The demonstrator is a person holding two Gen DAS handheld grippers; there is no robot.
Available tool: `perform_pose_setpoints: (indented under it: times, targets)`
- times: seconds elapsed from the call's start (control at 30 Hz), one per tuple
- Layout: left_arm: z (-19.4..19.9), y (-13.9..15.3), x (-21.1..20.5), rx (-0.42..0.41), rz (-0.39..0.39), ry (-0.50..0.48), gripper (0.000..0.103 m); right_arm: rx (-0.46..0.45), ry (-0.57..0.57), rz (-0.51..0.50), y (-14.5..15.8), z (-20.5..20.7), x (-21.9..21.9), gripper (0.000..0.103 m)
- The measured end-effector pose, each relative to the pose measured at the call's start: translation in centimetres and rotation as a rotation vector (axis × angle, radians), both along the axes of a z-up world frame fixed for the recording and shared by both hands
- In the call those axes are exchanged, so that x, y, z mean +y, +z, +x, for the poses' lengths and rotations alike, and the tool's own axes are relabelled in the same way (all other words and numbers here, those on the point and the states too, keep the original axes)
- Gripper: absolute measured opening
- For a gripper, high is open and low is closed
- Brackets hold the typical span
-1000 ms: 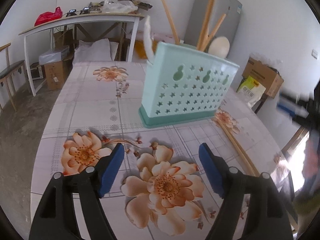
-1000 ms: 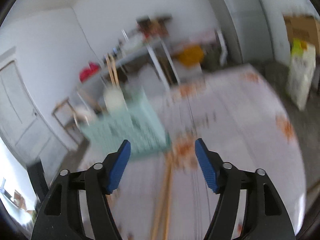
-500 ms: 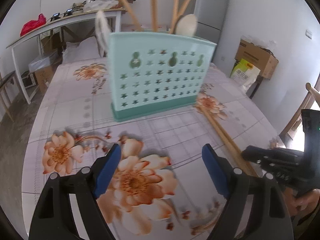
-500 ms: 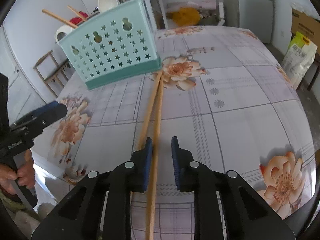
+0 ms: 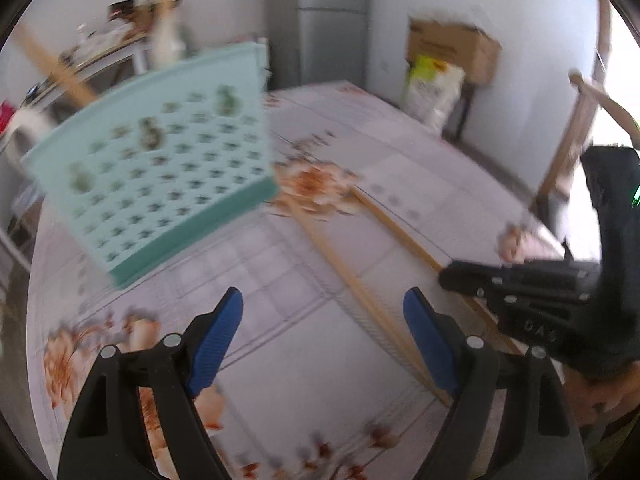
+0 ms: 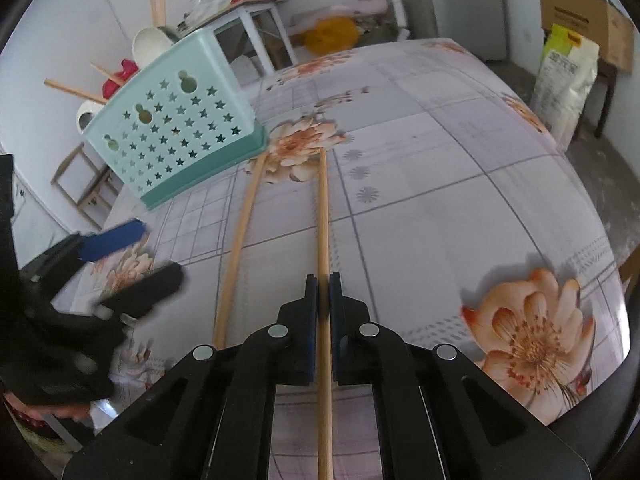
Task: Organize utensils
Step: 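Move the right tool to the remaining chopsticks and close on one, then close the left tool on a chopstick while the right tool holds another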
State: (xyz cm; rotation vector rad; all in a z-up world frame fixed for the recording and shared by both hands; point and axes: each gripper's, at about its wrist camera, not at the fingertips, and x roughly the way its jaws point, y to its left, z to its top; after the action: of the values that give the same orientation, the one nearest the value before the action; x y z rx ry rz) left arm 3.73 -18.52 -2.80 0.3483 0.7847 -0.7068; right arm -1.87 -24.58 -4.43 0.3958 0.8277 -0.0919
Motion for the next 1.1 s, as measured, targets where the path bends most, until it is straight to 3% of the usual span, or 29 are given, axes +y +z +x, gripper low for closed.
perform_pose_setpoints:
  times: [0.07, 0.27, 0.57, 0.83, 1.1]
  targets:
    - [-0.1, -0.7, -1.4, 0.009, 0.048, -0.022, 0.068, -0.002, -0.003, 0.001, 0.0, 0.0, 0.1, 0.004]
    - [0.4, -1.7, -2.8, 0.043, 0.096, -0.008, 0.048, -0.009, -0.004, 0.014, 0.1, -0.2, -0.1, 0.004]
    - [0.4, -2.3, -2.7, 0.074, 0.107, -0.007, 0.029, -0.010, -0.002, 0.010, -0.1, 0.0, 0.0, 0.004]
    - [-0.1, -2.2, -2.9, 0.059, 0.121, -0.021, 0.019, -0.008, -0.002, 0.003, -0.1, 0.0, 0.0, 0.004]
    - [-0.1, -2.1, -2.9, 0.055, 0.123, -0.023, 0.018, -0.015, 0.000, -0.021, -0.1, 0.2, 0.3, 0.004]
